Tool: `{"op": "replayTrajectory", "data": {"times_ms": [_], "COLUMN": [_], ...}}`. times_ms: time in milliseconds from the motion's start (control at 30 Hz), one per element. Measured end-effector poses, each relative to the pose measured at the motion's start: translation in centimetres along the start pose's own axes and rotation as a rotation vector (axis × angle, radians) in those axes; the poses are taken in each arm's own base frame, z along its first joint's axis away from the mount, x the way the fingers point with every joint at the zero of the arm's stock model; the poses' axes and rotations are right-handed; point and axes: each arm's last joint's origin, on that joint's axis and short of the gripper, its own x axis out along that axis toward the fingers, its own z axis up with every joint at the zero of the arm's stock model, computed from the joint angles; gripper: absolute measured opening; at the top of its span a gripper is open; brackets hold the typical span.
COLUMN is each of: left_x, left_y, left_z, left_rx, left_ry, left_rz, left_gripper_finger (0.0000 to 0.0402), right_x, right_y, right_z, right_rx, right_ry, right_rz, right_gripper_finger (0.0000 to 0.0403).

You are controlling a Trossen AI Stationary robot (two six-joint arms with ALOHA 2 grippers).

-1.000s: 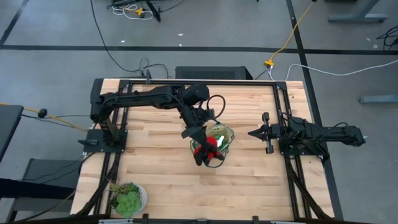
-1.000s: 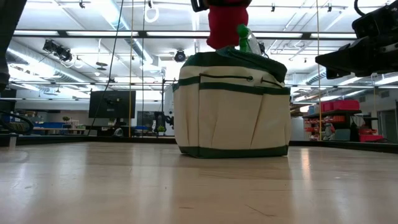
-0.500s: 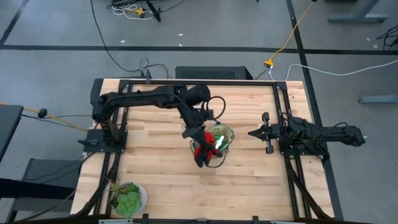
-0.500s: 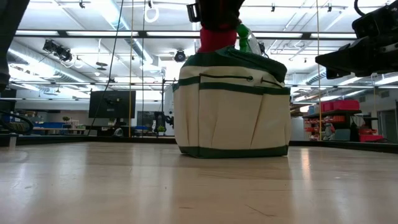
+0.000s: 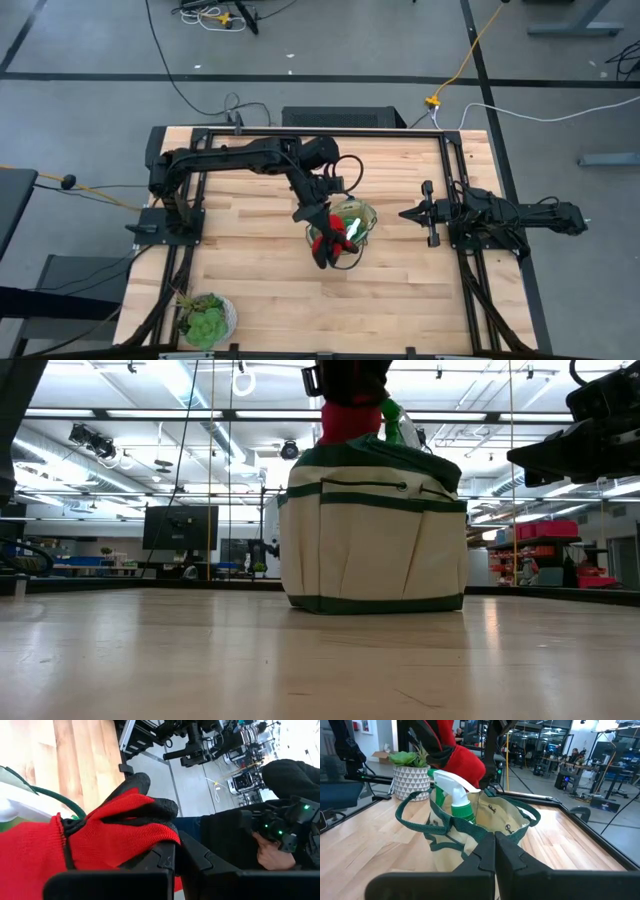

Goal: Pick & Place Garden tools in Gardening bag
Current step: Put the red gloves into the light brown and green gardening bag

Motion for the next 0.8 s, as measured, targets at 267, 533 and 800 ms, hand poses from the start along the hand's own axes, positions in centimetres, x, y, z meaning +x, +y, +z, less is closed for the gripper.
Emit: {"op": "replayTrajectory", "data": {"times_ms": [267, 533, 800], "left_x": [0.09, -0.32, -0.77], "left_y": [-0.42, -0.16, -0.25], "left_z": [-0.03, 0.13, 0.07], "left_rx": [-0.013, -0.007, -0.099], "left_ry": [0.03, 0.018, -0.038], "left_rz": [-0.106, -0.106, 0.06], "left_gripper_finger": [0.001, 0.0011, 0.0008], "right_x": [0.0, 0.0, 0.0], "right_y": [0.0, 0.0, 0.0], "right_z": [0.0, 0.0, -0.01], "right_rx": [0.0, 0.0, 0.0], "right_ry": [0.0, 0.0, 0.0], "right_rz": [0.0, 0.0, 0.0], "right_gripper_finger": [0.0002, 0.0002, 0.0002]}}
